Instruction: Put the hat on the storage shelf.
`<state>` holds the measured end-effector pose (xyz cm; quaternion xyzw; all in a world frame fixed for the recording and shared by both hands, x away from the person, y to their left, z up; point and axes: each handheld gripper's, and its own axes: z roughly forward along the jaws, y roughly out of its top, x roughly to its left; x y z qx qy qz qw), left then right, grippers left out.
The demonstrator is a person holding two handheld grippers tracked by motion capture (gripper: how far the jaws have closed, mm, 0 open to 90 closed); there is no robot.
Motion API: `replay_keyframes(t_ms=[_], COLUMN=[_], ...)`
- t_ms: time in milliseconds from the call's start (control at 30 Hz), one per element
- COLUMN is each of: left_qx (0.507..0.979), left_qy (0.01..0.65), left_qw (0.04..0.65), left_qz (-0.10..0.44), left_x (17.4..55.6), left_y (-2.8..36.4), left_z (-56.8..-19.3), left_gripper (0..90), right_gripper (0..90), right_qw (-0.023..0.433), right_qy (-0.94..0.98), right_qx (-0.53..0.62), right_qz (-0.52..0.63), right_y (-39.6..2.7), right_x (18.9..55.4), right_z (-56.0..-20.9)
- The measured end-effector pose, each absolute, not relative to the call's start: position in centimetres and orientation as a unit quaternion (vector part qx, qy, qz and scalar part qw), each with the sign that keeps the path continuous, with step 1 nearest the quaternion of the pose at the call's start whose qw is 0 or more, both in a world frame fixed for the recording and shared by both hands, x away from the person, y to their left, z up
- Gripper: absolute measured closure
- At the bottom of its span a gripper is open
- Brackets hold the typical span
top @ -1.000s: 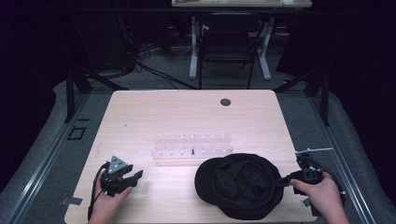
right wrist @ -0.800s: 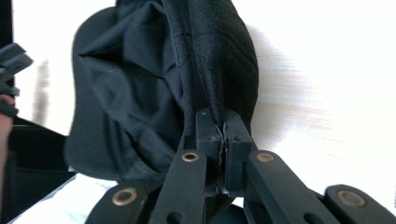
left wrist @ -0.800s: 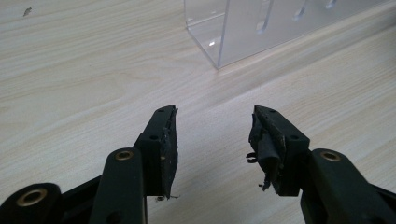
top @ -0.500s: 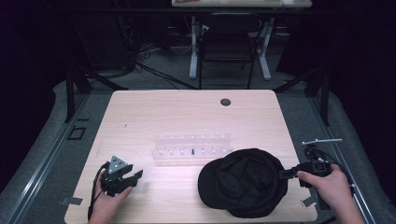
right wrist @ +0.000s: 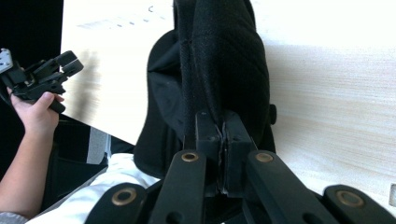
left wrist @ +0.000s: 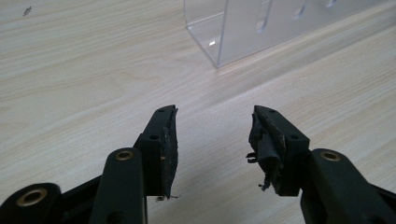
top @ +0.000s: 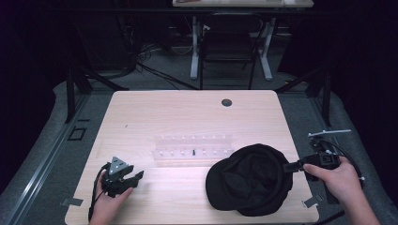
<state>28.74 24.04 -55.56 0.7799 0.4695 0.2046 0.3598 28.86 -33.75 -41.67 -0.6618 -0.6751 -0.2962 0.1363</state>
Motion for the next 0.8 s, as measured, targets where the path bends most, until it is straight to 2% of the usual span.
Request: replay_keyframes(t_ms=[600,800], left_qx=[0.781,0.781], left_qy=[0.468,0.468], left_qw=[0.359,0.36], left_qz=[0.205,0.205], left_x=[28.7,28.8], left_y=[24.0,24.0], left_z=[-55.6,-55.6], left_gripper=[51.0,48.5], right_gripper=[88.2,88.2], right_qw=[0.139,0.149], right_qy=[-0.689,-0.681], right_qx=[-0.64,-0.64], right_qz=[-0.31,-0.323], right_y=[-33.3,-33.4], right_x=[29.7,29.9], right_z=[-37.7,-37.0])
